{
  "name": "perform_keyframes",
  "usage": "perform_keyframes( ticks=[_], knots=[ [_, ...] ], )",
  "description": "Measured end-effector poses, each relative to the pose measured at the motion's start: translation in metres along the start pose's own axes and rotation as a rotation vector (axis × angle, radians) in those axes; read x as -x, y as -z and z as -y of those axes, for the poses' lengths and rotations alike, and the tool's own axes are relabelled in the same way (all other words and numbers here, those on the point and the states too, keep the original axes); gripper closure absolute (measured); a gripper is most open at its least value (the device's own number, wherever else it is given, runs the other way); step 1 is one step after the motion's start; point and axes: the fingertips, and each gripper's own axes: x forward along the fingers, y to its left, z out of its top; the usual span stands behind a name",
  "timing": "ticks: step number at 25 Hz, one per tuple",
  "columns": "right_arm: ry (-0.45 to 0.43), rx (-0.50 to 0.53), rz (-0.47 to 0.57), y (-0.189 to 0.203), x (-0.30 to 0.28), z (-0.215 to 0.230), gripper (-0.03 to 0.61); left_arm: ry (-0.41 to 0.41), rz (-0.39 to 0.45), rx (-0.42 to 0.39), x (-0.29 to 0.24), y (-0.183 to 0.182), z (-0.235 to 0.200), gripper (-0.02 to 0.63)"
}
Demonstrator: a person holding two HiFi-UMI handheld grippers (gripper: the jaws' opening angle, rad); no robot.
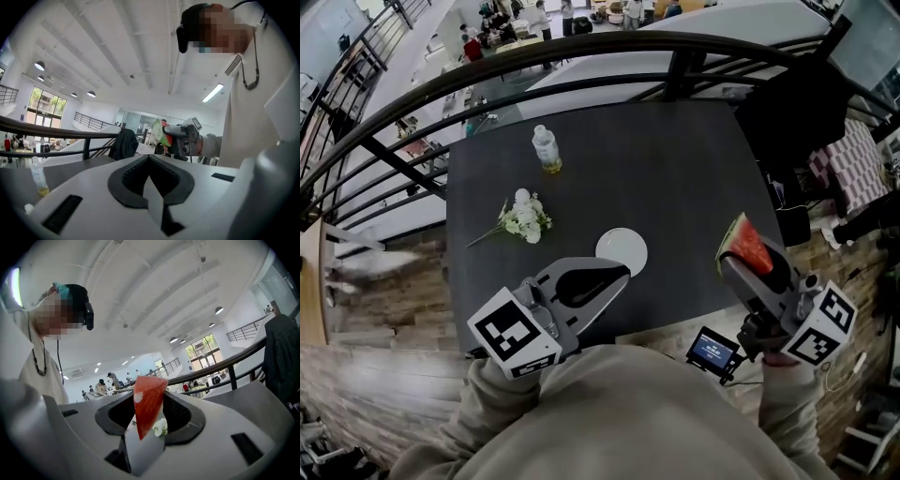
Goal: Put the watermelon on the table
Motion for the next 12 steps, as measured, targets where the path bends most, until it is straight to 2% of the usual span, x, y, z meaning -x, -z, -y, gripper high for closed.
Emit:
perform_keyframes(
  ticks=[6,12],
  knots=[
    [-0.020,0.024,-0.103,0.020,-0.065,-0.004,0.393,-0.061,0.040,0.049,0.041,0.000,-0.042,0.609],
    [-0.062,0.022,-0.145,0.027,-0.104,-0.011,0.393,-0.117,0.083,0.123,0.068,0.003,-0.066,0.609]
  ],
)
